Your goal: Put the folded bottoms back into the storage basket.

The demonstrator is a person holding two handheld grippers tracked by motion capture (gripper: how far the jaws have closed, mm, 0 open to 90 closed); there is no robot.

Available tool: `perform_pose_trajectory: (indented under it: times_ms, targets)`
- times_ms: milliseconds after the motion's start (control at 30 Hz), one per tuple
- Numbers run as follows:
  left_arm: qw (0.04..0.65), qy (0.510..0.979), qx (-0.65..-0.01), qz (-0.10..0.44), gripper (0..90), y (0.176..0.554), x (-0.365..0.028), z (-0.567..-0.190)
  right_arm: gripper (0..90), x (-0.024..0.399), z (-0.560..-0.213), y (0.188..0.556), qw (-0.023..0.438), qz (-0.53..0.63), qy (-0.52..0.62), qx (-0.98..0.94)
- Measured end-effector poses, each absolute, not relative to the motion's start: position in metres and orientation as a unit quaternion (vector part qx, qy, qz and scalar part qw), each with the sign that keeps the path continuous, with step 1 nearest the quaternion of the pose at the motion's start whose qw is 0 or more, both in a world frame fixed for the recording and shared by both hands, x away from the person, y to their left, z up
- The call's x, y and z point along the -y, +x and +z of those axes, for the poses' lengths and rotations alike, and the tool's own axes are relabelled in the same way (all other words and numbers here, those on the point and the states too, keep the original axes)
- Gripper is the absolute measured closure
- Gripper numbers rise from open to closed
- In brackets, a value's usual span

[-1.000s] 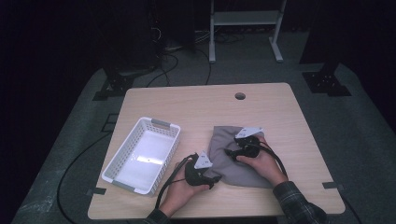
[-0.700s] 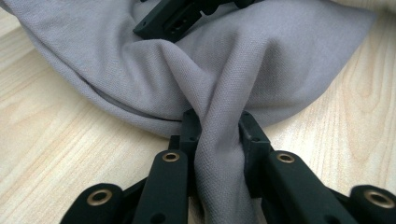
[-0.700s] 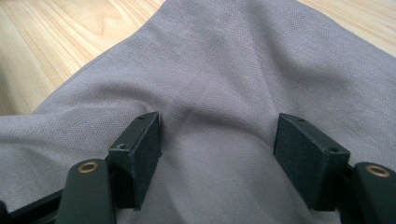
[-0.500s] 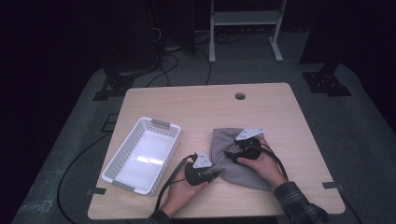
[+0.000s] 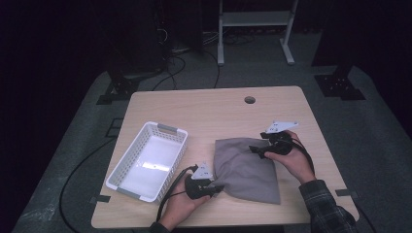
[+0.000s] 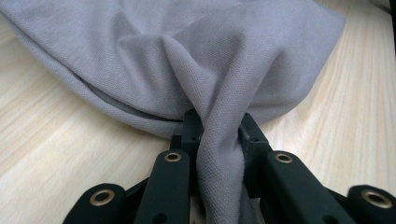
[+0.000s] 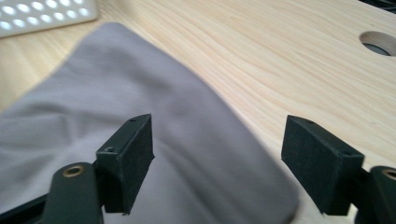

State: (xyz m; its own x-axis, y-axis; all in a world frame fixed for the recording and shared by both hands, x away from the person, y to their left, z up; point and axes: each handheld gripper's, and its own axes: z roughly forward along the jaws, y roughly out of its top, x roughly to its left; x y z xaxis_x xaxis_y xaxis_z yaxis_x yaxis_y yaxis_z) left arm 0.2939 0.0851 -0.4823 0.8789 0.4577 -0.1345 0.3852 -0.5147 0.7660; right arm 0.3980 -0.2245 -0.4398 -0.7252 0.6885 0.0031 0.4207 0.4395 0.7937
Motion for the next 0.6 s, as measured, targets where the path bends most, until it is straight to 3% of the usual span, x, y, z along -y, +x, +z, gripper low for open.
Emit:
perform_pose_trajectory:
  times_ms: [333,600]
  targets:
    - [0.433,0.865,-0.25,0.037,76.4,0.293,-0.09,-0.483,16.3,0.21,-0.476,0.428,0.125,0.392,0.327,-0.85]
    - [0.432,0.865,-0.251,0.038,76.3,0.292,-0.091,-0.483,11.7,0.201,-0.485,0.433,0.11,0.394,0.319,-0.855]
